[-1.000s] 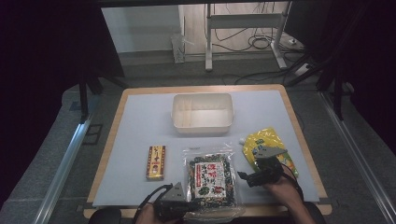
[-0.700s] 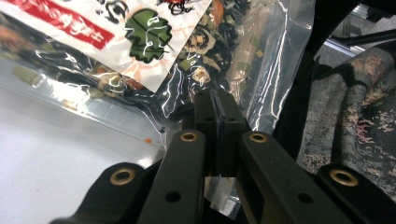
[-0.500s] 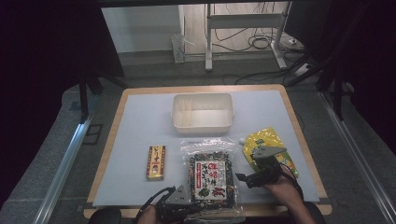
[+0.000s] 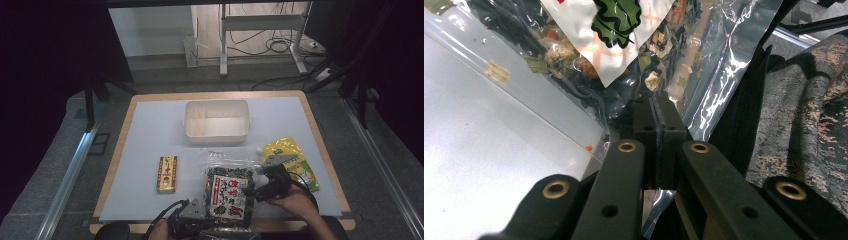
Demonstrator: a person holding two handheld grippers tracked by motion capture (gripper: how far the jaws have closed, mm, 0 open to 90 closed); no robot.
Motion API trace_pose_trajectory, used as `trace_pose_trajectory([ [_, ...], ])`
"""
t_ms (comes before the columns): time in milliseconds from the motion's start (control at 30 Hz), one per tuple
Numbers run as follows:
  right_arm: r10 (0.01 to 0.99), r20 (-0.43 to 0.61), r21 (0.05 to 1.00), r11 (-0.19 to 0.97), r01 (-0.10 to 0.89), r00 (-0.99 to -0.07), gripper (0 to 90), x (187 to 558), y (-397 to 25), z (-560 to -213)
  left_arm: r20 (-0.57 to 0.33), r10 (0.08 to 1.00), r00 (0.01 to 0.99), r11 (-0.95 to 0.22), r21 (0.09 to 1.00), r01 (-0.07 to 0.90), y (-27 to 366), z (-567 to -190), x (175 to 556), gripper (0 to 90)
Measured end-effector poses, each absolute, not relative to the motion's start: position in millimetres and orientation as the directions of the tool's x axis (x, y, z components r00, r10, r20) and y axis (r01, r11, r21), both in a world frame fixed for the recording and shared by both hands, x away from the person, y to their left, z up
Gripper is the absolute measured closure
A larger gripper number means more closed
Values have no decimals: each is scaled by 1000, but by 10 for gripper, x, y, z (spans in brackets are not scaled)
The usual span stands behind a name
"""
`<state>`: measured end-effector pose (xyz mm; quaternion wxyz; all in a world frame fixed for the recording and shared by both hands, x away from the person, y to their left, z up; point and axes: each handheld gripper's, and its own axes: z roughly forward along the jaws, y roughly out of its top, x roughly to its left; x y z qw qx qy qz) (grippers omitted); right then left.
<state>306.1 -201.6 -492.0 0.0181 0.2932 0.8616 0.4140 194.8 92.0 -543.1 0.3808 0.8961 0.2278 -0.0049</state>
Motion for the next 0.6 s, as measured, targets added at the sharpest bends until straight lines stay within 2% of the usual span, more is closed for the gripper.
trace_pose_trajectory([
  [67, 514, 218, 726, 483, 490, -829, 81, 3065, -1989, -4912, -183, 405, 896, -606, 680, 413, 921, -5429, 1950, 900],
  [100, 495, 238, 726, 482, 491, -836, 167, 3075, -1941, -4897, -184, 404, 896, -606, 680, 413, 921, -5426, 1950, 900],
  [233, 471, 303, 721, 456, 522, -829, 317, 3098, -1924, -4892, -172, 404, 898, -615, 676, 406, 905, -5421, 1942, 900],
  [267, 471, 303, 721, 456, 522, -829, 317, 3098, -1924, -4892, -172, 404, 898, -615, 676, 406, 905, -5421, 1942, 900],
  [300, 453, 331, 720, 446, 532, -828, 385, 3112, -1940, -4898, -162, 403, 901, -619, 677, 398, 898, -5419, 1938, 900],
  [467, 391, 383, 730, 426, 534, -837, 571, 3111, -1984, -4860, -156, 406, 900, -623, 674, 398, 901, -5408, 1937, 900],
  [600, 344, 436, 733, 399, 550, -831, 652, 3111, -1998, -4807, -138, 429, 893, -612, 682, 400, 932, -5372, 1933, 900],
])
